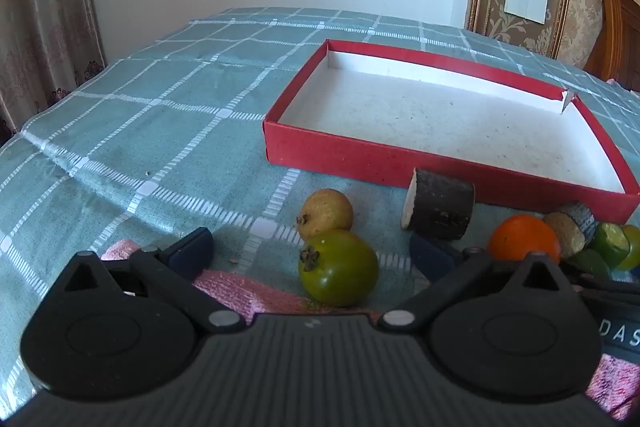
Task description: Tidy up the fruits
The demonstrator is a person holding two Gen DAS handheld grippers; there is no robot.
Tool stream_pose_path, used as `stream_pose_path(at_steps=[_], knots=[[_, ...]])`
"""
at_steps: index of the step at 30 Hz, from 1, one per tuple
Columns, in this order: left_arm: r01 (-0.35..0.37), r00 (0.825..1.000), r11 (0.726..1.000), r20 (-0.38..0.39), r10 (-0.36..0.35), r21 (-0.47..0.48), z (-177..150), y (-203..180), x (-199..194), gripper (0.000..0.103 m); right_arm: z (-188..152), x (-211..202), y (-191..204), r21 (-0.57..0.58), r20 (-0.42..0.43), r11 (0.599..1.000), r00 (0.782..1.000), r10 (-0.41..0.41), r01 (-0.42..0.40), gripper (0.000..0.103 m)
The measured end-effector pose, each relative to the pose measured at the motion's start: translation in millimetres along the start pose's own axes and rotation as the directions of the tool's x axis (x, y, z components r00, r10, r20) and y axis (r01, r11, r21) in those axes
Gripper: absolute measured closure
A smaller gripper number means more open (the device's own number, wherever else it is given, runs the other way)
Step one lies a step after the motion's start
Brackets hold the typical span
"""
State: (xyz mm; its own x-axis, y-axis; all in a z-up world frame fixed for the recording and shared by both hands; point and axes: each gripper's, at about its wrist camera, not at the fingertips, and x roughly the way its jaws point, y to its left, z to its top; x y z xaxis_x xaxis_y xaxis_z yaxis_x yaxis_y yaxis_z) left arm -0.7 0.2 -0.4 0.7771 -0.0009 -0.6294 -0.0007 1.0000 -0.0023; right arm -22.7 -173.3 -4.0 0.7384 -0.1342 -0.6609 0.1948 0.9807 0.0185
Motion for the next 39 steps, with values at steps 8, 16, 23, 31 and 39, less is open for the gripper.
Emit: stream_pose_path(at_steps=[8,16,23,31,39], knots=[[0.0,1.0,1.0,0.01,0.0,-0.002,-1,-1,-5,0.0,1,-1,-1,0.002,0.01,1.0,1.0,-0.008,0.008,0.0],[0.0,1.0,1.0,0.008,0.0,0.001,1,0,-5,0.0,1,-1,-2,-0.006,0.002,1.0,1.0,-0.001,0.001,0.0],[0.009,1.0,1.0,-0.005,-0.009,0.01,5,2,-3,0.0,3,-2,-4,-0.005,-0.007,1.0,1.0,0.004,-0.004,0.0],[0.002,1.0,1.0,-0.021,-0.002,0.008,6,1,0,0.0,3,-1,-3,-0.004,-0.008,1.0,1.0,0.003,-0.003,0.0],[0.0,1.0,1.0,-0.031,0.0,0.01,7,0,5,0.0,1,-2,-3,-0.003,0.004,1.0,1.0,0.002,-0.002,0.0]])
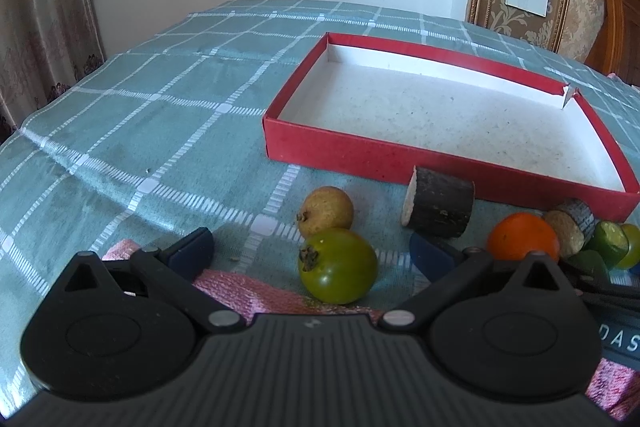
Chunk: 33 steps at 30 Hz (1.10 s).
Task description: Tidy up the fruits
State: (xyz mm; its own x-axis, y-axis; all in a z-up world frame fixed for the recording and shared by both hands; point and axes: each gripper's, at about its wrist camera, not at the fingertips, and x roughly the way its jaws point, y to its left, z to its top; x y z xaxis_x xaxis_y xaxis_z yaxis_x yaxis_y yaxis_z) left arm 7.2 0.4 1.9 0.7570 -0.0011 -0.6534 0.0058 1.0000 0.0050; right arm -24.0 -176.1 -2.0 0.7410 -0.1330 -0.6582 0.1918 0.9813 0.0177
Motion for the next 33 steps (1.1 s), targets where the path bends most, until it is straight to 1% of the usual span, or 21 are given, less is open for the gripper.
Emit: stream_pose_path(at_steps=[17,33], knots=[[0.02,1.0,1.0,0.003,-0.02,0.02,-5.4,2.3,-2.0,0.0,0.3,-0.2,0.3,-0.001,0.0,1.0,1.0,0.0,0.0,0.0],[0.021,1.0,1.0,0.002,-0.021,0.02,-4.8,2.5,-2.2,0.0,0.2,-0.4,0.2,-0.002,0.0,1.0,1.0,-0.001,0.001,0.0]])
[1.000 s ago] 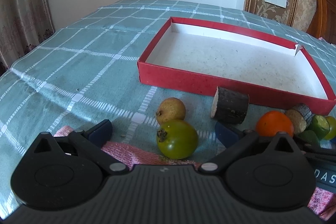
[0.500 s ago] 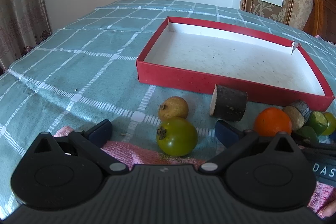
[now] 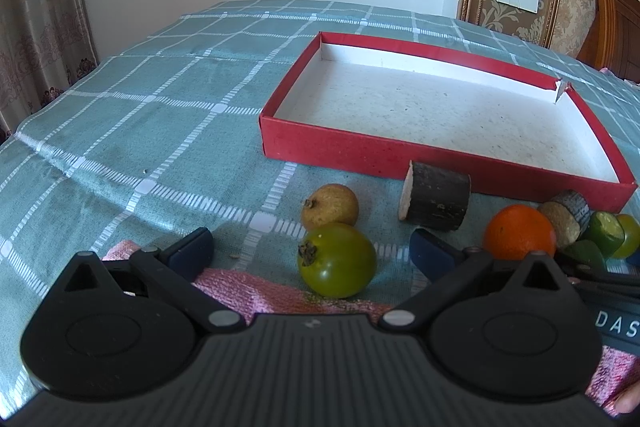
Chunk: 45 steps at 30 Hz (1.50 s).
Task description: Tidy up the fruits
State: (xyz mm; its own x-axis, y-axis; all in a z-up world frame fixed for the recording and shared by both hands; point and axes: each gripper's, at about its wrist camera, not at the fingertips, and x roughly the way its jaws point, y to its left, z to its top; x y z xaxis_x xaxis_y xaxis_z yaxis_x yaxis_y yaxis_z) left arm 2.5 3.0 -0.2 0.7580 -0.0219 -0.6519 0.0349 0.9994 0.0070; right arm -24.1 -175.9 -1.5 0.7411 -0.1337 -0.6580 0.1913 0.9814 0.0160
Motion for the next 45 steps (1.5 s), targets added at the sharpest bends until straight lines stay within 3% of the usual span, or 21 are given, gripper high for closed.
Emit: stream_pose_path(at_steps=[45], knots=[[0.0,1.0,1.0,-0.001,0.0,-0.001,0.5,0.1,-0.3,0.0,-3.6,-3.0,-0.7,-0.013,0.016,1.0,1.0,0.014,-0.013,0.0]])
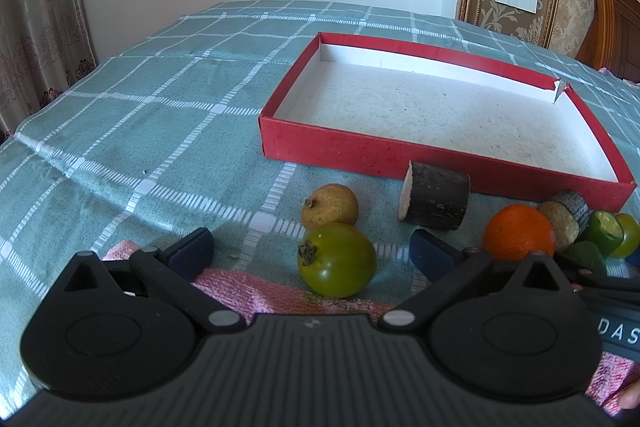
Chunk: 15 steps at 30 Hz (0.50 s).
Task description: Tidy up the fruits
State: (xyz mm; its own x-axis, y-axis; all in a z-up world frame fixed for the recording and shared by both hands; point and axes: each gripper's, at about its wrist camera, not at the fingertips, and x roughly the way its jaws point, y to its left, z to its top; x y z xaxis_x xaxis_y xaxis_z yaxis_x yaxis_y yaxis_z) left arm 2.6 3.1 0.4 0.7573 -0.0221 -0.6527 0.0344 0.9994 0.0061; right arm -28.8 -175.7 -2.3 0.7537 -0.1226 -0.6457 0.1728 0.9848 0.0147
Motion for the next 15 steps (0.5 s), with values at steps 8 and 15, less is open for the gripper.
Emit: stream_pose_path(at_steps=[8,15], knots=[[0.0,1.0,1.0,0.0,0.0,0.0,0.2,0.2,0.1,0.0,0.2,-0.1,0.0,-0.001,-0.003,1.0,1.0,0.001,-0.001,0.0],[0.0,1.0,1.0,0.0,0.0,0.0,0.3,0.3,0.1,0.0,0.4,-0.5,-1.0,-0.001,-0.004,1.0,1.0,0.008,-0.008,0.0]])
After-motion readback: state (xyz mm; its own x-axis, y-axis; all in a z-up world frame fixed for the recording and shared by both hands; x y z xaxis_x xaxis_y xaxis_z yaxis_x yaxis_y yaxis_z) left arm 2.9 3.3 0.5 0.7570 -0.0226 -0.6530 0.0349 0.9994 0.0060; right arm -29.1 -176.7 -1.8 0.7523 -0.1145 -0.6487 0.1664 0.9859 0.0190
